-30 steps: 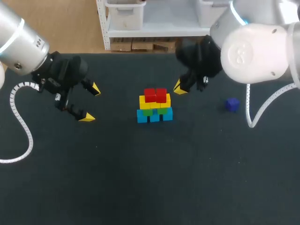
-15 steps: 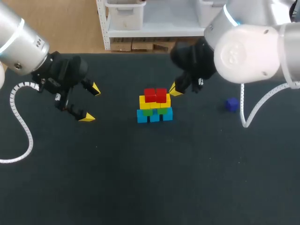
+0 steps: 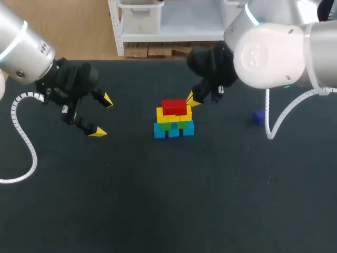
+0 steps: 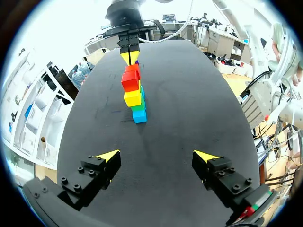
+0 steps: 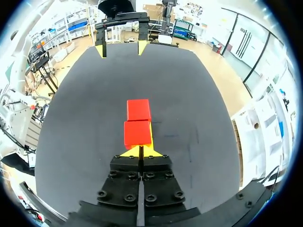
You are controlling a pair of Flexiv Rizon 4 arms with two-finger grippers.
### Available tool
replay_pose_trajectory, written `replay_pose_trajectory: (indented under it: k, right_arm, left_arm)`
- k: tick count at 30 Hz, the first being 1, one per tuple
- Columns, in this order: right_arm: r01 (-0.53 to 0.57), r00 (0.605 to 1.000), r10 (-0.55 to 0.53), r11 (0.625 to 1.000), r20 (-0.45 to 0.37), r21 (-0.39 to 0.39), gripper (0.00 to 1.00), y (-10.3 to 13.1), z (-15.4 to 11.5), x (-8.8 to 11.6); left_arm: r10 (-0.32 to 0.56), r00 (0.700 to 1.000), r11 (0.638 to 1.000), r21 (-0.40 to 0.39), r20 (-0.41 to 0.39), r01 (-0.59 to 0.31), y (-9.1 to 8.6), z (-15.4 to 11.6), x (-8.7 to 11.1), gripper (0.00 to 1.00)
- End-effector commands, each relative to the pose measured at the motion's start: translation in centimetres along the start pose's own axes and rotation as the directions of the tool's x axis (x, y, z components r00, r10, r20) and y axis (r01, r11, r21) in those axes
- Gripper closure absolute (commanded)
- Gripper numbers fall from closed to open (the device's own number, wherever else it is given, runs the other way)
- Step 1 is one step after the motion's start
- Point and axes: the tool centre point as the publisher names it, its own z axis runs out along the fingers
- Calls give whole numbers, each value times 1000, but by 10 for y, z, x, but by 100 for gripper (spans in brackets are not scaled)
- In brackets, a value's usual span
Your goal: Place the blue cubes, place green cubes on the blue cubes, place the yellow cubes on the green cubes, then place the red cubes on the yellow cubes, and place purple cube on the red cubes.
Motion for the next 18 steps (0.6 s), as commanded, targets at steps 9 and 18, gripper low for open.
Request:
replay_pose_trajectory:
  k: [9, 18]
  right_arm:
    - [0, 1000, 0, 1000, 0, -11, 100, -4, 3, 0]
    - [0, 1000, 1, 999, -19, 34, 90, -8, -21, 11]
  left_arm:
    - [3, 1000, 1000, -2, 3, -3, -1, 0, 1, 0]
    - [3, 1000, 1000, -2, 3, -3, -1, 0, 1, 0]
